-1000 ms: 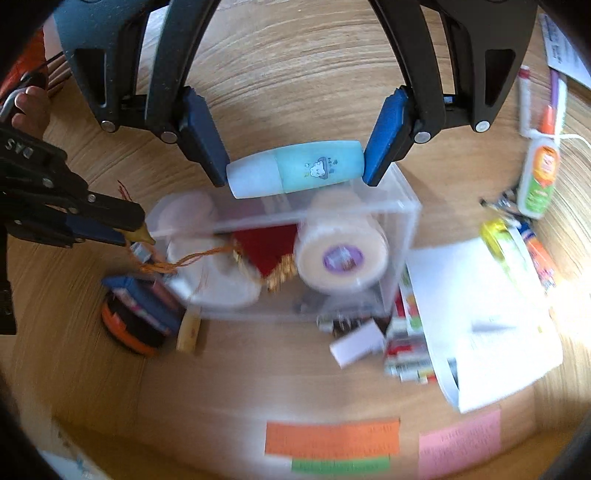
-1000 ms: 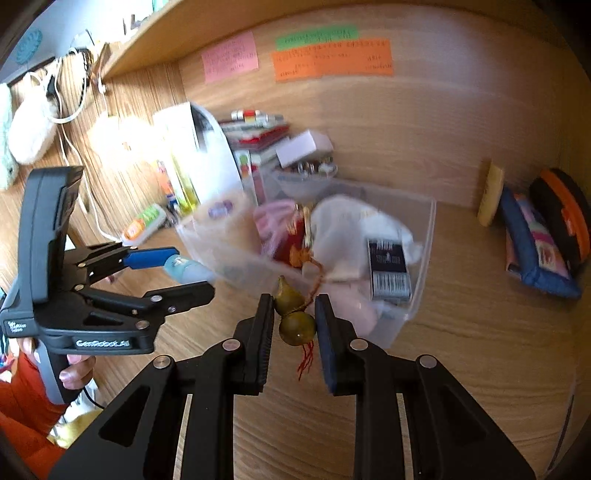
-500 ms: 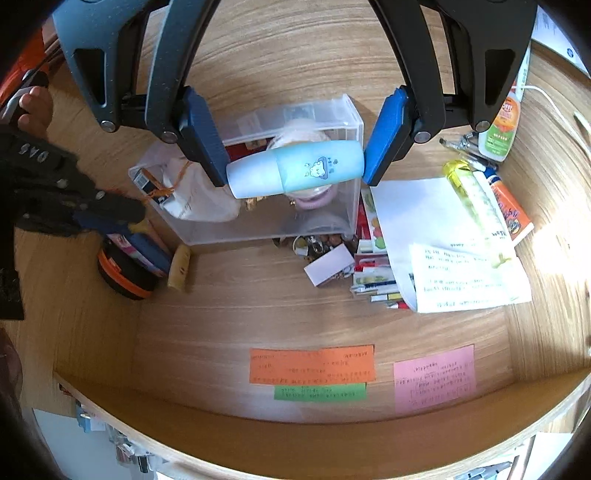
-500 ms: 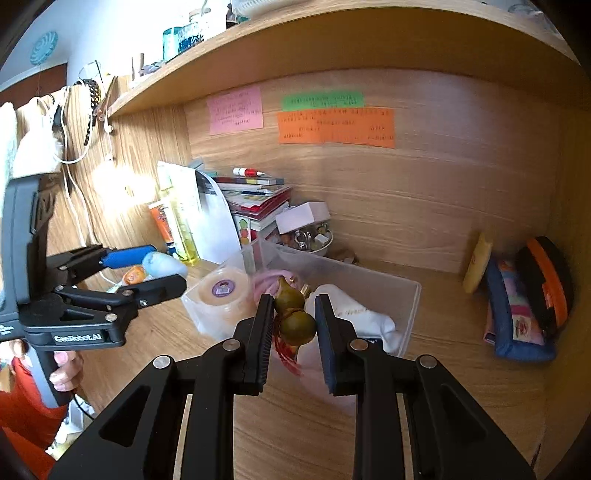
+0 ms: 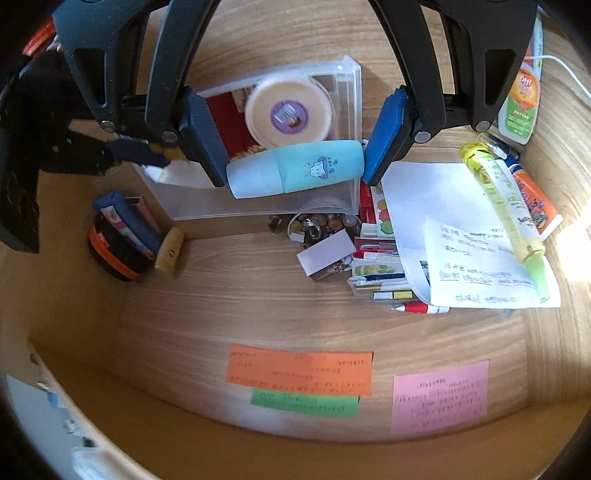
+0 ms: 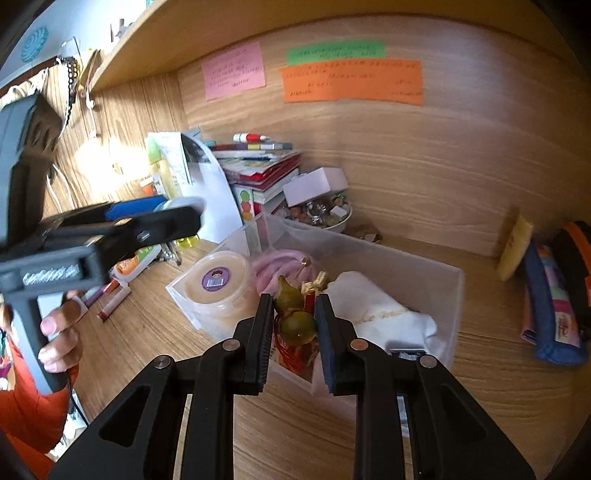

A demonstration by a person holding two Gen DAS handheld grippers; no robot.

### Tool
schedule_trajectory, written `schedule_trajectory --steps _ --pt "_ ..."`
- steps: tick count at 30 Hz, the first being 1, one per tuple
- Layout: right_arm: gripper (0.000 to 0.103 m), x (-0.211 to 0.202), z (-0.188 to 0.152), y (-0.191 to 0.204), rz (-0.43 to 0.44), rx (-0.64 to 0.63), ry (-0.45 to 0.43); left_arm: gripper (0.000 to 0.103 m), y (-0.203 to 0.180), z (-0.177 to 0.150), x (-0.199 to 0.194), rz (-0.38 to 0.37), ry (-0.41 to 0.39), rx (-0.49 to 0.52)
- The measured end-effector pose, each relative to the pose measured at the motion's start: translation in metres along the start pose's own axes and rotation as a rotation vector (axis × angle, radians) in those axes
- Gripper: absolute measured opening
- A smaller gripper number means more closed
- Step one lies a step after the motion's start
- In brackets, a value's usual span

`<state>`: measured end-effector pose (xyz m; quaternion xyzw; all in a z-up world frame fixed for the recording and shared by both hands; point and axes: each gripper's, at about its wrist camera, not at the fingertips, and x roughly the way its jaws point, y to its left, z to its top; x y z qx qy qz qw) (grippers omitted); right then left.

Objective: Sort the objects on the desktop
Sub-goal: 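Lower tube and gourd tassel into the clear box and release both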

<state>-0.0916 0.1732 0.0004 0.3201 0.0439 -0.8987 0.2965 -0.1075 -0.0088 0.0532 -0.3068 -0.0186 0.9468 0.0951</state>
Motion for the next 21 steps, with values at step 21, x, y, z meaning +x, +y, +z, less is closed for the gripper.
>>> schedule_trajectory --steps 21 --pt "0.021 0.051 -0.011 0.008 -0.002 -0.037 0.114 0.073 0.014 -0.014 0.082 -0.066 0.188 -0.017"
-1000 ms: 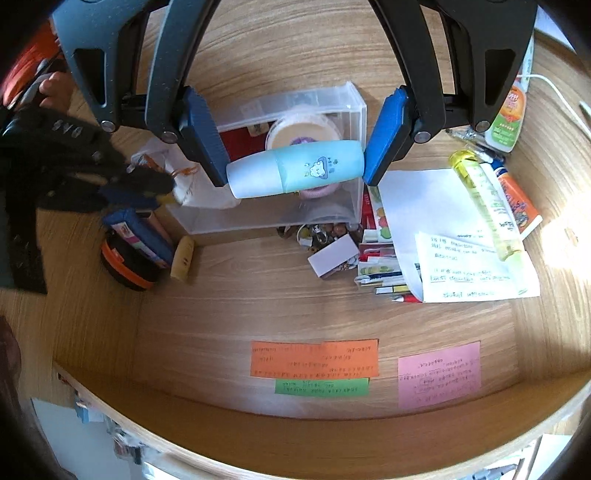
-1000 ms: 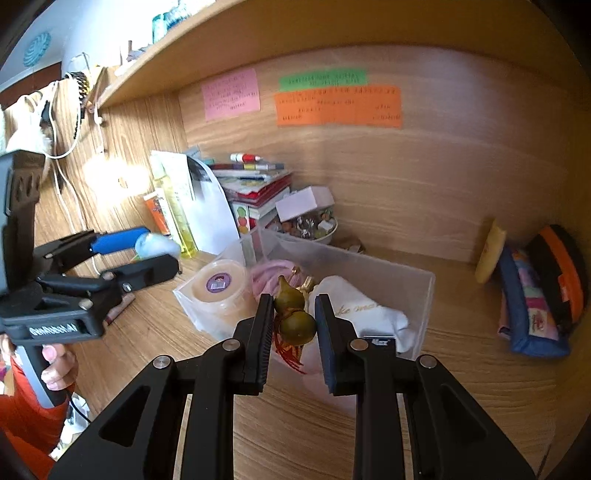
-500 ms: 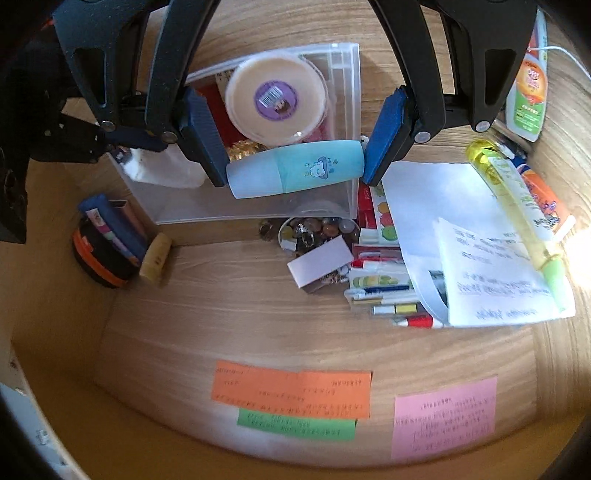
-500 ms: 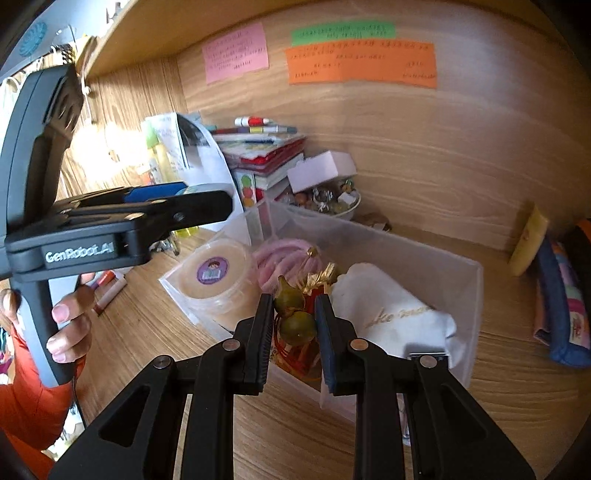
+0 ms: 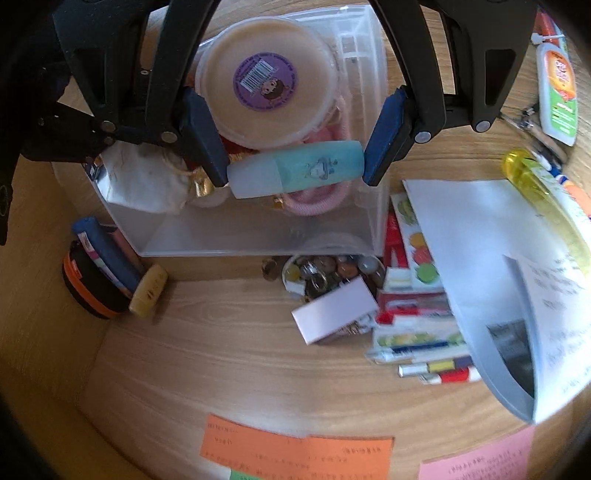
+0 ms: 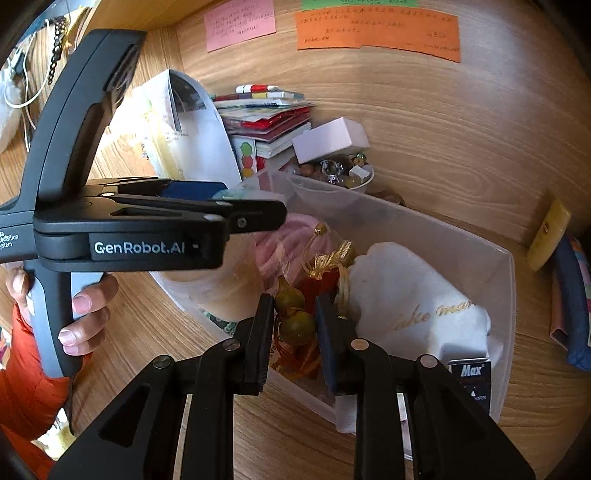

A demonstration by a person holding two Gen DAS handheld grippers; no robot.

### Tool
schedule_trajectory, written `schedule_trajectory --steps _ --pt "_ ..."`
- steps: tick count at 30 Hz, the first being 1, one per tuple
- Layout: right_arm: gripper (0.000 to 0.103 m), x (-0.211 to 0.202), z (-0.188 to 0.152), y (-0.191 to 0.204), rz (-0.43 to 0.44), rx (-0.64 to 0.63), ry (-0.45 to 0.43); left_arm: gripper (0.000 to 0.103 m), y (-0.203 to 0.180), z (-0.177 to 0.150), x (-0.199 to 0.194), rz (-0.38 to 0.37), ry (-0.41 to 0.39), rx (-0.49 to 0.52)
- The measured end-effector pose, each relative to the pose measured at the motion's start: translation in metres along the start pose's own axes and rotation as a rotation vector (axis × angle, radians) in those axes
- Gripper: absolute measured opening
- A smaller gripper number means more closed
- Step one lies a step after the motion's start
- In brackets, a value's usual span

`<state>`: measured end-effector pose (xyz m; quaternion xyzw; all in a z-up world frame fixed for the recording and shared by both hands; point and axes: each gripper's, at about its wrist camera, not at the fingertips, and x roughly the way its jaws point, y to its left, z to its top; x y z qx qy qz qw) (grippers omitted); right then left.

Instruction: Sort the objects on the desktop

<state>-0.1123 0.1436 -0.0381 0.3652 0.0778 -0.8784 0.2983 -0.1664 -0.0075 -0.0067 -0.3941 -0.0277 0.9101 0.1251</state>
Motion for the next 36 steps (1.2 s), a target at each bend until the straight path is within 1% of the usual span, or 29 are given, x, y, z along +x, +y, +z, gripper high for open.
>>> schedule_trajectory --steps 2,4,6,9,12,14,18,19,20,22,23,30,36 --pt "0.021 0.001 -0.001 0.002 -0.011 -0.008 0.005 0.073 0.001 0.0 0.001 -0.02 0.014 -0.008" --pt "0.022 0.002 -0.001 0.003 -0.017 -0.013 0.008 0.073 0.002 0.0 0.001 -0.022 0.018 -0.01" --pt "0.024 0.002 -0.001 0.004 -0.03 -0.02 0.011 0.073 0.002 0.0 -0.001 -0.026 0.022 -0.011" --pt "0.031 0.001 -0.001 0.005 -0.046 -0.022 0.01 0.073 -0.001 0.0 -0.005 -0.02 0.016 -0.003" --pt "0.042 -0.002 -0.001 0.006 -0.034 -0.02 0.003 0.075 -0.007 0.0 -0.012 -0.003 -0.006 0.018" --pt "0.053 -0.007 -0.002 0.009 -0.038 -0.029 -0.012 0.078 -0.011 0.0 -0.02 0.02 -0.029 0.035" --pt "0.059 -0.019 -0.003 0.014 -0.068 -0.041 -0.049 0.083 -0.016 -0.001 -0.034 0.043 -0.057 0.046" --pt "0.063 -0.022 -0.003 0.015 -0.074 -0.039 -0.057 0.084 -0.016 -0.002 -0.037 0.044 -0.06 0.045" --pt "0.069 -0.024 -0.004 0.015 -0.079 -0.038 -0.06 0.086 -0.017 -0.003 -0.041 0.046 -0.065 0.044" --pt "0.078 -0.03 -0.006 0.014 -0.101 -0.036 -0.069 0.092 -0.018 -0.004 -0.049 0.052 -0.08 0.042" --pt "0.081 -0.033 -0.007 0.013 -0.116 -0.034 -0.076 0.093 -0.019 -0.006 -0.054 0.053 -0.088 0.043" --pt "0.087 -0.055 -0.015 0.002 -0.202 -0.008 -0.094 0.093 -0.028 -0.024 -0.076 0.087 -0.128 0.064" --pt "0.087 -0.074 -0.027 -0.008 -0.224 0.037 -0.104 0.093 -0.031 -0.043 -0.089 0.125 -0.147 0.049"
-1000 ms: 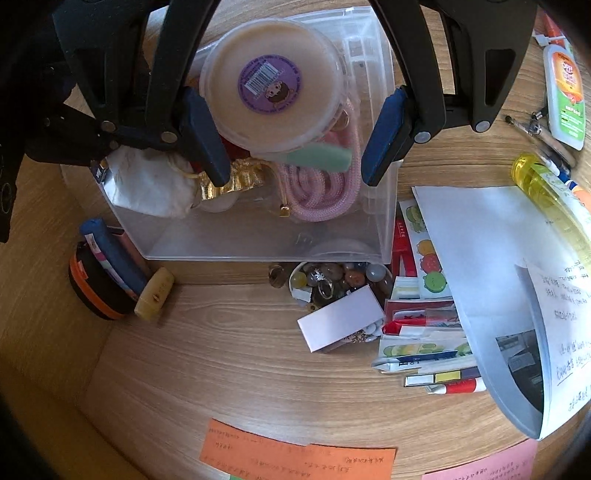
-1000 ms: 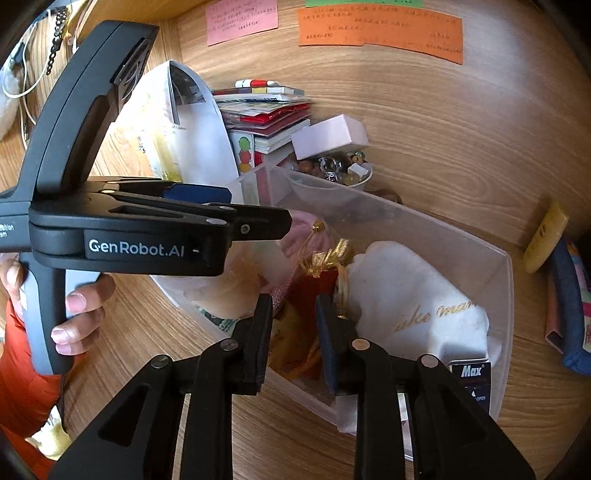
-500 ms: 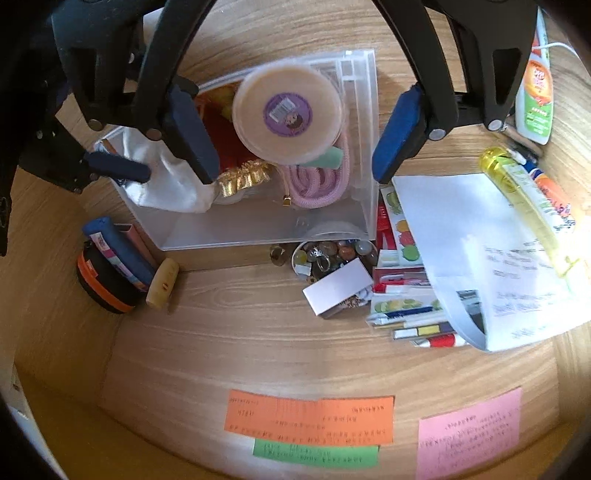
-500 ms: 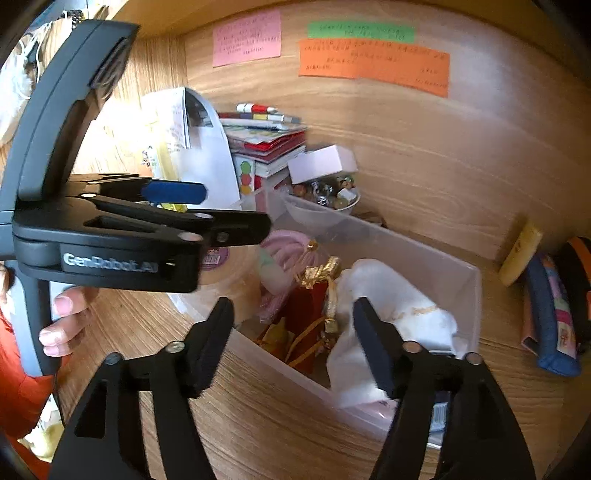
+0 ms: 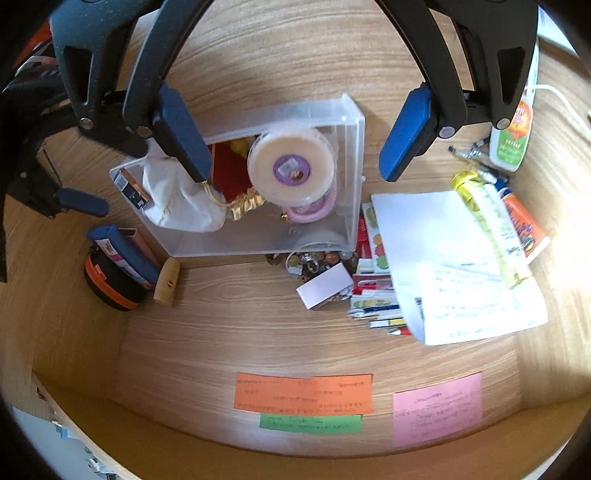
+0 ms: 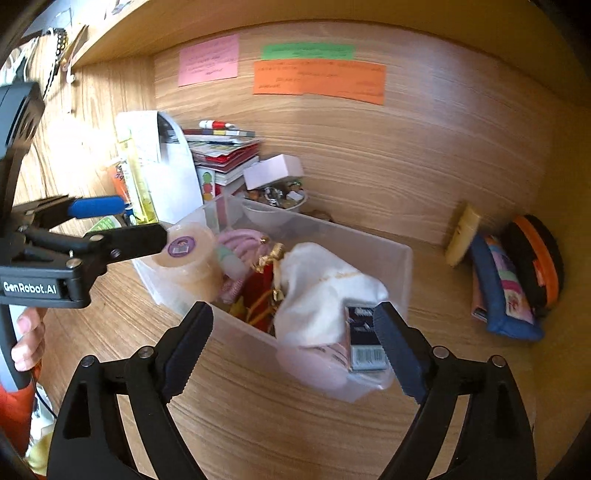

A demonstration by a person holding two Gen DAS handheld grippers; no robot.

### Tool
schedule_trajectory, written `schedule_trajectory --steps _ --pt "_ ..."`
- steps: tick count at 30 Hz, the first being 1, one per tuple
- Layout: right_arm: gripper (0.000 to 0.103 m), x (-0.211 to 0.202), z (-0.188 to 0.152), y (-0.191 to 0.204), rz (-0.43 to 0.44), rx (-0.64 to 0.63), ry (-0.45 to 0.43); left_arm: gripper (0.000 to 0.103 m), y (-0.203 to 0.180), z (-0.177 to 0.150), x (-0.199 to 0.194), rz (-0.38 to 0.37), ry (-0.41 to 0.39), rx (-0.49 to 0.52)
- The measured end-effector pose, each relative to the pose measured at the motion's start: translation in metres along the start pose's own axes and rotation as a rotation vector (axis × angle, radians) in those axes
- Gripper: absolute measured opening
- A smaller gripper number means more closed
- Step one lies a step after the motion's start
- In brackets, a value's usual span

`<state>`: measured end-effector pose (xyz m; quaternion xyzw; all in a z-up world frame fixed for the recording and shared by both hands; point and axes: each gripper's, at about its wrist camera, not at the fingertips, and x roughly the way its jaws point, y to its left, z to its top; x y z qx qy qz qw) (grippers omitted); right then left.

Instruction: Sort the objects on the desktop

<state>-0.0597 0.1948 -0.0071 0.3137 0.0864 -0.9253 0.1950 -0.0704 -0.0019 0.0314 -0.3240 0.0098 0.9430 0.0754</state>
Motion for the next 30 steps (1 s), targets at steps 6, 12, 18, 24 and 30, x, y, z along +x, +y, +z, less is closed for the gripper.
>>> schedule_trajectory --steps 6,12,18,24,30 --pt "0.089 -0.02 -0.009 -0.009 -0.01 0.047 -0.03 0.093 0.0 -0.011 -0.011 0.043 -0.017 -0.021" --pt "0.092 -0.029 -0.015 -0.013 -0.011 0.065 -0.043 0.093 -0.001 -0.02 -0.008 0.049 0.001 -0.029" --pt "0.093 -0.03 -0.017 -0.012 -0.02 0.056 -0.044 0.093 -0.004 -0.025 -0.001 0.056 0.021 -0.029" --pt "0.093 -0.029 -0.017 -0.012 -0.019 0.061 -0.034 0.093 -0.003 -0.025 0.002 0.05 0.032 -0.039" --pt "0.093 -0.027 -0.018 -0.013 -0.012 0.06 -0.027 0.093 -0.004 -0.025 0.003 0.045 0.032 -0.039"
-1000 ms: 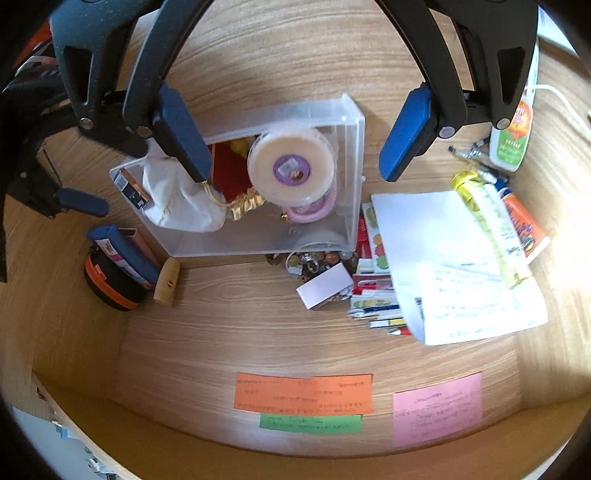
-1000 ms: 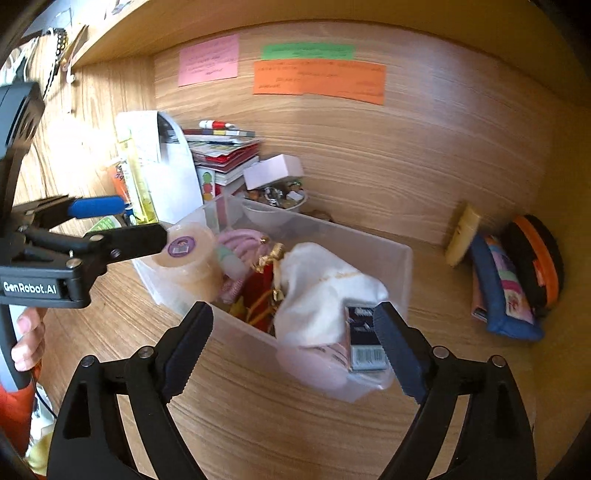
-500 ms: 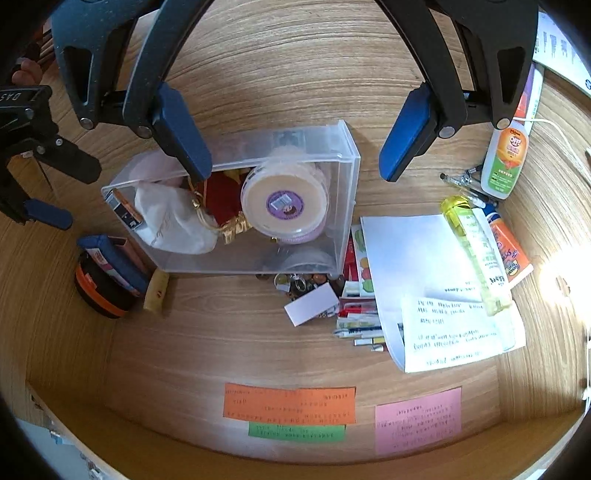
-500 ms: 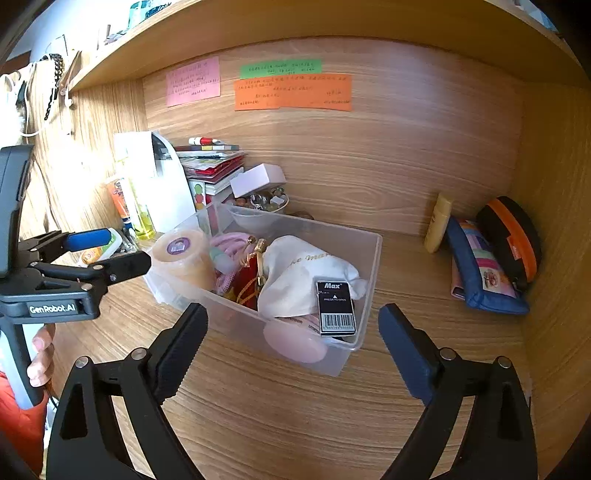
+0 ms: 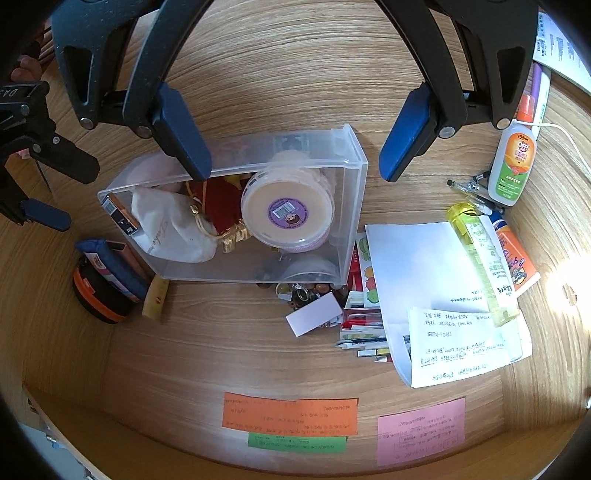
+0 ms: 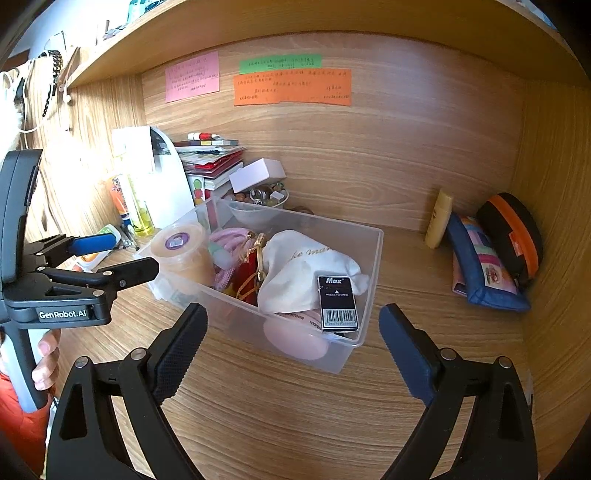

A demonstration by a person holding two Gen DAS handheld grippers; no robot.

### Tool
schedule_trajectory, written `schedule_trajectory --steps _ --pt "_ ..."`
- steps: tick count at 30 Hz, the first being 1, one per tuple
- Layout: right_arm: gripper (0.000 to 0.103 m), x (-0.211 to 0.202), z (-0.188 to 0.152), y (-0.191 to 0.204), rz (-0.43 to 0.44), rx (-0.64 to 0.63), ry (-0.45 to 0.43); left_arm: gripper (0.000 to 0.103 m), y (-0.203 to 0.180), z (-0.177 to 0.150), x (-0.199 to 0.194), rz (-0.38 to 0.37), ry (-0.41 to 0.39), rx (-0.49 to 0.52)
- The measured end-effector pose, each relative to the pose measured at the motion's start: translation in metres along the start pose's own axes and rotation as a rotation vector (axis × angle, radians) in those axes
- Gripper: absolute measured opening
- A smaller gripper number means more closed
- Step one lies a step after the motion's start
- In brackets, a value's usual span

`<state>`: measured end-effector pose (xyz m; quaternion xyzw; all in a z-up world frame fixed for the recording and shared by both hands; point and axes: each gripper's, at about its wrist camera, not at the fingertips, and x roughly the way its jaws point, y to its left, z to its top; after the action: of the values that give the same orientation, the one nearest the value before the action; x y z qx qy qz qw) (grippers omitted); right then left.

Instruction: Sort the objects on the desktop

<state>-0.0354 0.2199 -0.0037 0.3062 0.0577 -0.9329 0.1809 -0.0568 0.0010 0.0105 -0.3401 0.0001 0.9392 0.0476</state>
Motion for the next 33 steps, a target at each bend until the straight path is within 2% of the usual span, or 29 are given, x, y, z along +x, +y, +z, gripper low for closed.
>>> schedule_trajectory --steps 33 --pt "0.094 0.0008 -0.0043 0.002 0.024 0.0 0.021 0.093 -0.0076 -0.0009 0.0024 0.002 0.01 0.01"
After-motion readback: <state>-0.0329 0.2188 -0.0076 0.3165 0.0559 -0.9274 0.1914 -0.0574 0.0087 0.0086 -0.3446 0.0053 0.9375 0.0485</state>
